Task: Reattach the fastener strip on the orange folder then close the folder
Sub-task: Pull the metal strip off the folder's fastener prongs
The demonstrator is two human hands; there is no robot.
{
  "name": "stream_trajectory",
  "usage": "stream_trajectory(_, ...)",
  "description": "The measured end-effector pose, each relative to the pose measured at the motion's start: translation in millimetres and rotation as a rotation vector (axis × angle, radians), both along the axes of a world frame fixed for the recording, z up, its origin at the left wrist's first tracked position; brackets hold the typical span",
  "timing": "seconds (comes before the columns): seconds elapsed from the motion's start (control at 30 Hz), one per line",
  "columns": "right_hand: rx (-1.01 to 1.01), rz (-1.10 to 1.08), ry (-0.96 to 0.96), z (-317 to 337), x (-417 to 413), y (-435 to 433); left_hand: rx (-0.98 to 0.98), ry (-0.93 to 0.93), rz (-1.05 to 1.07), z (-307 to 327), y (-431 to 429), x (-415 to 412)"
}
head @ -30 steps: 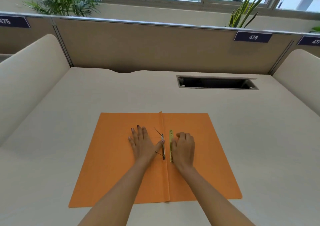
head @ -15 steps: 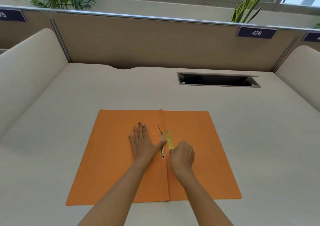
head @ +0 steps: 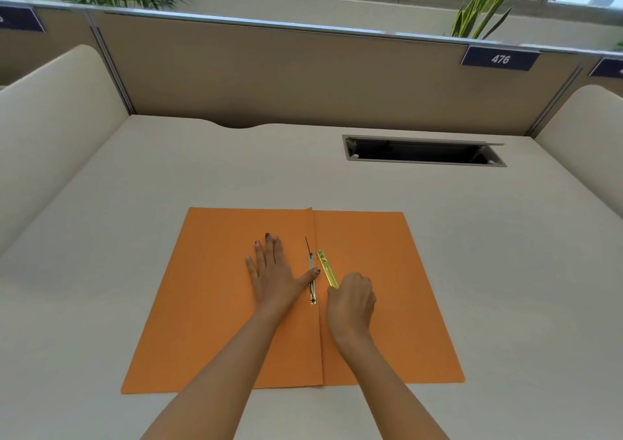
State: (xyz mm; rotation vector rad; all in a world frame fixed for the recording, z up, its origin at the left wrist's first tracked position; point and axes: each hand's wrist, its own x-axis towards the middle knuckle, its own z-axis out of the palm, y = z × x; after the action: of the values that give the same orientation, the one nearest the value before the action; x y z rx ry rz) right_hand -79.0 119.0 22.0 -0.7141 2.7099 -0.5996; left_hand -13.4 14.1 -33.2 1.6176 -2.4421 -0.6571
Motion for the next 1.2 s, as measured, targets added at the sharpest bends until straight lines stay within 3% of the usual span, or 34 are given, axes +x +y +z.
stream_trajectory(0.37, 0.024, -0.001, -0.099, 7, -19, -1, -0.021, -0.012, 0.008, -2, 2, -1)
stream_trajectory(0.9, 0.105, 0.082, 0.017, 16, -3, -7, -0.031, 0.007, 0.014, -2, 3, -1)
stream_trajectory(1.2, 0.049, 0.004, -0.18, 10, -18, -9, -0.029, 0.006, 0.014, -1, 4, -1)
